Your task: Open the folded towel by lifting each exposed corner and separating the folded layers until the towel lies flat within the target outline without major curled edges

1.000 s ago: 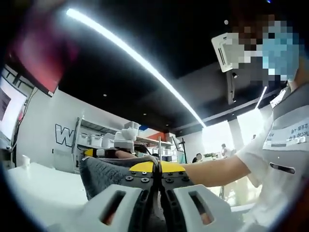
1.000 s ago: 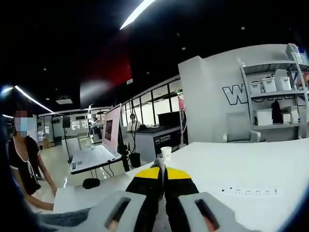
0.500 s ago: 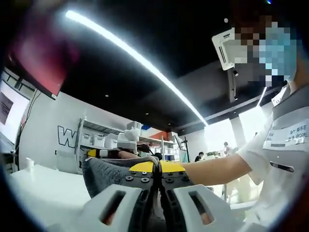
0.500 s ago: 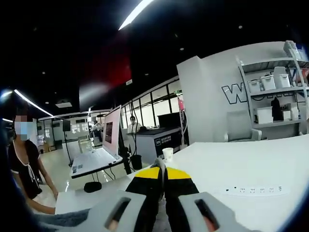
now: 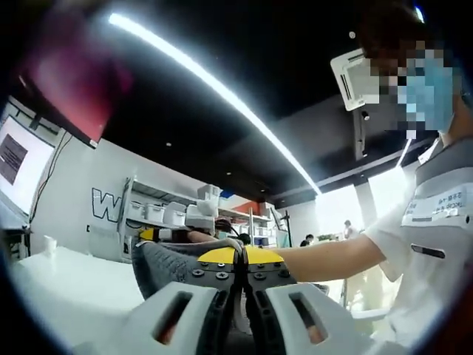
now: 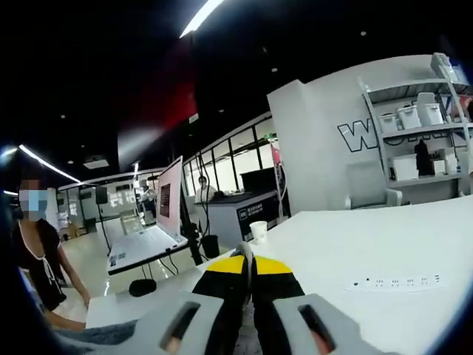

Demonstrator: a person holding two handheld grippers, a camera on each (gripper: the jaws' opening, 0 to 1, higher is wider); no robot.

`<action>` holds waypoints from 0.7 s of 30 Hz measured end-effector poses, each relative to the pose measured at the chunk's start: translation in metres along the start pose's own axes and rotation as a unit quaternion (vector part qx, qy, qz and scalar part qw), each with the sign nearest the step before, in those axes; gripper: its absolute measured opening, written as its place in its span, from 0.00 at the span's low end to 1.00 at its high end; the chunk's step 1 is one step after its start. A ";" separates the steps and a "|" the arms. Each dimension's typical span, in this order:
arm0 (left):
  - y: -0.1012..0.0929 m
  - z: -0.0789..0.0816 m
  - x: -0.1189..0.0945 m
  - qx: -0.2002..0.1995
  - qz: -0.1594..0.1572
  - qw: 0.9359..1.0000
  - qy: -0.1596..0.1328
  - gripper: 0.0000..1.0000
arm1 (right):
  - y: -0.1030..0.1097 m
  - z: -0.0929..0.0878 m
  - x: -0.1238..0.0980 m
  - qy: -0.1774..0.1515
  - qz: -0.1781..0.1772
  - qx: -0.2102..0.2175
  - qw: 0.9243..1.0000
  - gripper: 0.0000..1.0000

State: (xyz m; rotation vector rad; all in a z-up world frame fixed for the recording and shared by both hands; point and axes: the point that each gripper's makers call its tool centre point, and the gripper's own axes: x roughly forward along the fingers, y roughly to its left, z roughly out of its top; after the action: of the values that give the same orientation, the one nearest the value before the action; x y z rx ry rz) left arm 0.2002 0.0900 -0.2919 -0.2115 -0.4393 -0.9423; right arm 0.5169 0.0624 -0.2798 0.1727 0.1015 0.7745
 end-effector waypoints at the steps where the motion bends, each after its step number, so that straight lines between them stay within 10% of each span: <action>1: 0.002 0.001 -0.001 0.000 0.001 1.000 -0.001 0.00 | 0.000 -0.001 0.001 0.000 0.000 0.001 1.000 0.00; 21: 0.020 -0.006 -0.027 0.024 0.023 0.999 0.022 0.00 | 0.007 -0.015 0.018 0.004 0.013 0.034 0.999 0.00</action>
State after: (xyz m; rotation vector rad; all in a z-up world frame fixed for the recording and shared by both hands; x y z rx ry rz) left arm 0.2045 0.1193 -0.3096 -0.1558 -0.4145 -0.8877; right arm 0.5226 0.0817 -0.2941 0.2351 0.1337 0.7974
